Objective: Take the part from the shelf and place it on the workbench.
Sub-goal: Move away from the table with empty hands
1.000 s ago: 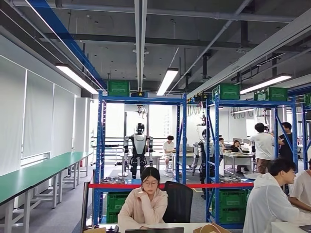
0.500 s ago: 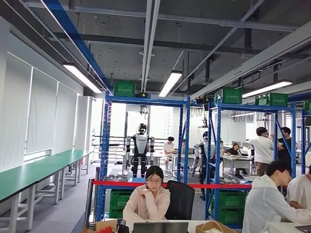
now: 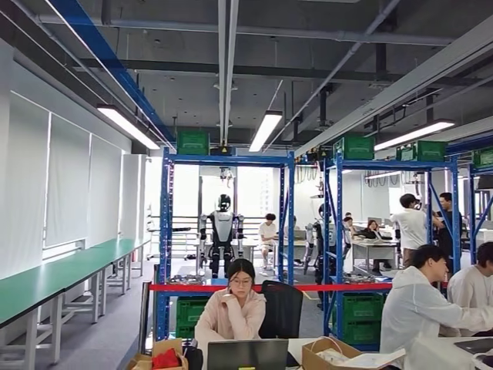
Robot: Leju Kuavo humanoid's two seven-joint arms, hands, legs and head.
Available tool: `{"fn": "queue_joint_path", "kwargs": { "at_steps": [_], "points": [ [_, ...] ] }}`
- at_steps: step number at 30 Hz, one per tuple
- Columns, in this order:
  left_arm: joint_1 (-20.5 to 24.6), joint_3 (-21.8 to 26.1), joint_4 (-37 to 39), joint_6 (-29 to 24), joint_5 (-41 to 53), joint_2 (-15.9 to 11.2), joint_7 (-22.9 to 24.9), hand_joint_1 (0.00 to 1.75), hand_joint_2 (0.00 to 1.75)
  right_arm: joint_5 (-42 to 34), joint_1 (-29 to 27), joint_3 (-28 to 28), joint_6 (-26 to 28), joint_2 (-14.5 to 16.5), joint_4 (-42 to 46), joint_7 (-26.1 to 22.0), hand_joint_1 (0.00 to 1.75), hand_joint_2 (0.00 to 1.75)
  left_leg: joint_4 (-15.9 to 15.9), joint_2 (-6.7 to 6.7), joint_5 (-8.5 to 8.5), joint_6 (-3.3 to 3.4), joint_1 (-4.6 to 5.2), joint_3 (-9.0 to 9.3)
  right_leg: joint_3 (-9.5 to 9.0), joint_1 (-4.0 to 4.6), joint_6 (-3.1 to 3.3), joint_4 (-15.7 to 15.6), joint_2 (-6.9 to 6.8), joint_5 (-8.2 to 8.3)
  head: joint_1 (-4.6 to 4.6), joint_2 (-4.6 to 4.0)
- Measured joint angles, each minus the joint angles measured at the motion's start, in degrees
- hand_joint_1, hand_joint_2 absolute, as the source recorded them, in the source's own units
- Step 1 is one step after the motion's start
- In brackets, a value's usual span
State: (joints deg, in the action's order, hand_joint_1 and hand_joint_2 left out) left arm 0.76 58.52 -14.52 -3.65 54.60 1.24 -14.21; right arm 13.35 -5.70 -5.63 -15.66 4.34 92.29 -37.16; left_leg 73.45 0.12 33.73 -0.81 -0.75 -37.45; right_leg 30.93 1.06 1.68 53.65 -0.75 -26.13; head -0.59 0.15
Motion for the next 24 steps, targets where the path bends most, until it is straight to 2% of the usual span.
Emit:
{"fn": "queue_joint_path", "kwargs": {
  "at_steps": [1,2,3,4,5,6,7,8,9,10,12,13,14,15,16,17,18,19,20,21,22,23,24],
  "points": [
    [0.0,0.3,0.0,0.0,0.5,0.0,-0.1,0.00,0.00,1.5,0.6,0.3,1.2,0.0,-3.9,1.1,0.00,0.00,-1.8,0.00,-1.86,-0.13,-0.11,1.95,1.08,-0.07,-0.21,0.4,0.01,0.49,0.00,-0.01],
    [0.1,0.6,0.0,0.1,1.1,0.0,-0.2,0.00,0.00,2.7,1.4,0.7,2.5,-0.1,-8.2,2.0,0.00,0.00,-5.2,0.00,-3.00,-0.23,-0.24,4.75,2.18,-0.12,-0.47,1.1,0.04,0.88,0.00,-0.01],
    [0.2,0.9,0.0,0.1,1.7,0.0,-0.3,0.00,0.00,3.7,2.3,1.0,3.8,-0.1,-12.6,2.4,0.00,0.00,-9.7,-0.02,-3.10,-0.24,-0.31,7.97,3.20,-0.08,-0.71,1.9,0.06,1.15,0.00,-0.01],
    [0.3,1.1,0.0,0.2,2.3,0.0,-0.4,0.00,0.00,4.6,3.3,1.3,5.2,-0.2,-17.2,2.7,0.00,0.00,-13.6,-0.05,-2.39,-0.09,-0.34,10.60,4.06,-0.02,-1.01,2.8,0.07,1.41,-0.01,-0.01],
    [0.5,1.3,0.0,0.4,2.9,0.0,-0.6,0.00,0.00,5.5,4.4,1.6,6.8,-0.2,-21.8,3.0,0.00,0.00,-16.4,-0.10,-1.45,0.12,-0.28,12.32,4.69,0.06,-1.29,3.4,0.05,1.73,-0.01,-0.01],
    [0.5,1.5,0.0,0.5,3.5,0.0,-0.7,0.00,0.00,6.4,5.5,2.0,8.3,-0.2,-26.4,3.2,0.00,0.00,-17.7,-0.15,-0.88,0.47,-0.15,12.93,5.10,0.08,-1.56,3.8,0.03,2.13,-0.01,-0.02],
    [0.6,1.8,0.0,0.7,4.0,0.1,-0.8,0.00,0.00,7.3,6.5,2.4,9.8,-0.3,-31.4,3.0,0.00,0.00,-17.8,-0.12,-0.85,0.93,-0.13,12.65,5.40,0.00,-1.89,4.0,0.08,2.38,-0.01,-0.02],
    [0.6,2.0,0.0,0.8,4.5,0.2,-0.9,0.00,0.00,7.9,7.3,2.9,11.2,-0.3,-35.9,2.7,0.00,0.00,-17.7,-0.07,-1.20,1.39,-0.12,12.25,5.68,-0.12,-2.24,4.3,0.15,1.97,-0.01,-0.02],
    [0.5,2.3,0.0,0.8,4.9,0.2,-1.0,0.00,0.00,8.3,8.0,3.4,12.4,-0.3,-40.2,2.4,0.00,0.00,-17.6,0.05,-1.71,1.90,-0.16,11.73,6.09,-0.29,-2.62,5.3,0.27,0.57,0.00,-0.01],
    [0.5,2.6,0.0,0.8,5.4,0.3,-1.0,0.00,0.00,8.6,8.7,4.0,13.5,-0.4,-44.3,2.6,0.00,0.00,-17.6,0.17,-2.31,2.35,-0.19,11.11,6.75,-0.48,-2.99,7.3,0.38,-1.81,-0.01,-0.01],
    [0.6,3.0,0.0,0.9,6.3,0.3,-1.0,0.00,0.00,8.5,10.1,5.3,14.9,-0.4,-51.8,4.0,0.00,0.00,-17.6,0.30,-3.57,2.83,0.04,9.59,8.49,-0.87,-3.54,14.3,0.46,-7.32,-0.01,-0.01],
    [0.7,3.3,0.0,0.9,6.7,0.3,-1.0,0.00,0.00,8.3,10.6,6.2,15.3,-0.4,-55.1,4.7,0.00,0.00,-17.5,0.32,-4.18,2.93,0.16,8.77,9.06,-1.02,-3.67,17.9,0.46,-8.85,-0.01,-0.02],
    [0.7,3.5,0.0,1.0,7.0,0.3,-1.0,0.00,0.00,8.3,10.9,6.9,15.7,-0.4,-57.9,5.2,0.00,0.00,-17.4,0.32,-4.74,2.96,0.28,7.95,8.96,-1.12,-3.74,20.2,0.46,-9.07,-0.01,-0.02],
    [0.7,3.7,0.0,1.0,7.2,0.3,-1.0,0.00,0.00,8.3,11.0,7.6,16.1,-0.5,-60.3,5.8,0.00,0.00,-17.2,0.20,-5.26,2.90,0.39,7.13,7.92,-1.15,-3.70,20.3,0.52,-8.11,-0.01,-0.02],
    [0.6,3.9,0.0,1.1,7.5,0.3,-1.0,0.00,0.00,8.4,11.3,8.2,16.5,-0.6,-62.4,6.5,0.00,0.00,-17.1,0.01,-5.77,2.80,0.51,6.39,5.81,-1.13,-3.48,18.3,0.76,-6.59,-0.02,-0.02],
    [0.7,4.0,0.0,1.1,7.7,0.3,-1.0,0.00,0.00,8.6,11.5,8.7,17.1,-0.7,-64.1,7.5,0.00,0.00,-17.1,-0.19,-6.29,2.69,0.57,5.76,2.82,-1.08,-3.06,14.5,1.54,-5.27,-0.02,-0.02],
    [0.8,4.1,0.0,1.1,7.9,0.3,-1.0,0.00,0.00,8.8,11.8,9.1,17.6,-0.8,-65.6,8.5,0.00,0.00,-17.1,-0.46,-6.77,2.53,0.70,5.25,-0.69,-0.94,-2.50,9.7,2.55,-4.62,-0.02,-0.02],
    [1.0,4.2,0.0,1.1,8.1,0.3,-1.0,0.00,0.00,9.0,12.1,9.6,18.2,-1.1,-67.0,9.5,0.00,0.00,-17.0,-0.63,-7.34,2.35,0.76,4.84,-3.71,-0.83,-2.09,5.3,3.40,-4.64,0.01,-0.02],
    [1.2,4.3,0.0,1.2,8.3,0.3,-1.0,0.00,0.00,9.2,12.3,10.0,18.7,-1.3,-68.3,10.4,0.00,0.00,-17.0,-0.82,-7.89,2.16,0.73,4.52,-5.73,-0.67,-1.83,2.1,4.01,-4.95,0.03,-0.01],
    [1.3,4.4,0.0,1.2,8.4,0.4,-1.0,0.00,0.00,9.7,12.5,10.3,19.3,-1.6,-69.5,11.5,0.00,0.00,-17.1,-1.07,-8.45,1.85,0.66,4.18,-6.72,-0.48,-1.72,0.3,4.03,-5.22,0.05,-0.01],
    [1.3,4.5,0.0,1.2,8.6,0.3,-1.0,0.00,0.00,10.2,12.6,10.6,19.9,-1.8,-70.7,12.6,0.00,0.00,-17.1,-1.32,-9.03,1.51,0.54,3.83,-6.73,-0.42,-1.65,-0.4,3.70,-5.08,0.08,-0.01],
    [1.3,4.6,0.0,1.2,8.8,0.3,-1.0,0.00,0.00,10.8,12.7,10.7,20.6,-2.0,-71.6,13.7,0.00,0.00,-17.0,-1.49,-8.91,1.23,0.43,3.41,-6.43,-0.41,-1.40,-0.6,3.34,-4.62,0.08,-0.01],
    [1.2,4.7,0.0,1.2,9.1,0.3,-1.0,0.00,0.00,11.5,12.8,10.9,21.2,-2.1,-72.4,14.8,0.00,0.00,-16.2,-1.49,-7.78,1.01,0.37,2.84,-5.93,-0.45,-1.00,-0.9,3.00,-4.05,0.09,-0.01]
  ]
}}
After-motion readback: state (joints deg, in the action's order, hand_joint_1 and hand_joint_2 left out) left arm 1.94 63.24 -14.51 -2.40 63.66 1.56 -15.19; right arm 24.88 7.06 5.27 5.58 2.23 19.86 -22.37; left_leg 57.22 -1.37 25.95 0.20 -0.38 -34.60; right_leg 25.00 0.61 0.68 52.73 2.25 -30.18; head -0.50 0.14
